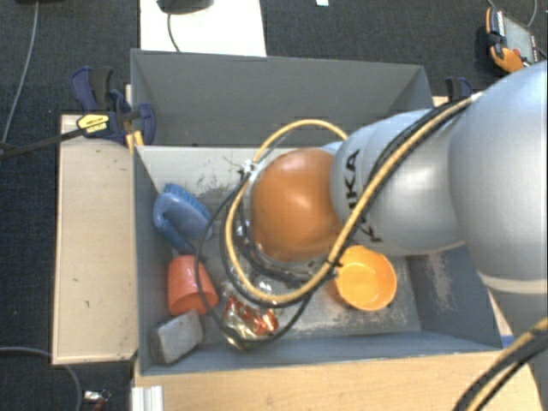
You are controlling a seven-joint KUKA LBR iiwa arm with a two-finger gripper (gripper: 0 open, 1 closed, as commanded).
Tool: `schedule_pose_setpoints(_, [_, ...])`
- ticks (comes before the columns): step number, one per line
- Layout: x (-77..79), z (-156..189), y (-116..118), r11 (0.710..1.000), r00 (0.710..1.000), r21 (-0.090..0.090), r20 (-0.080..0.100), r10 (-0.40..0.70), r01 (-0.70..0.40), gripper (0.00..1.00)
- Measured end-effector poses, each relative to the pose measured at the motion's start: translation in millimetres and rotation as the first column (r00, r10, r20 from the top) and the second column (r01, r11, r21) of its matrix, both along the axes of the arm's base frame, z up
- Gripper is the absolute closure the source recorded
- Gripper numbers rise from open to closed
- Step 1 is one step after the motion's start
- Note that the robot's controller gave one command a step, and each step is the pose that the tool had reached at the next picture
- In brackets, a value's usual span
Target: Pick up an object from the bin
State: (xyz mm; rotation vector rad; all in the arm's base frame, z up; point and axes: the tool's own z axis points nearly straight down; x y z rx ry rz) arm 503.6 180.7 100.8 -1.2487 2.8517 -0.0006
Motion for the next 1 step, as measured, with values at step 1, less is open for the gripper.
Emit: schedule_pose_setpoints(1, [1.3, 47.2, 0.7, 1.000, 1.000, 0.002, 0.006, 0.000, 0.000, 1.00])
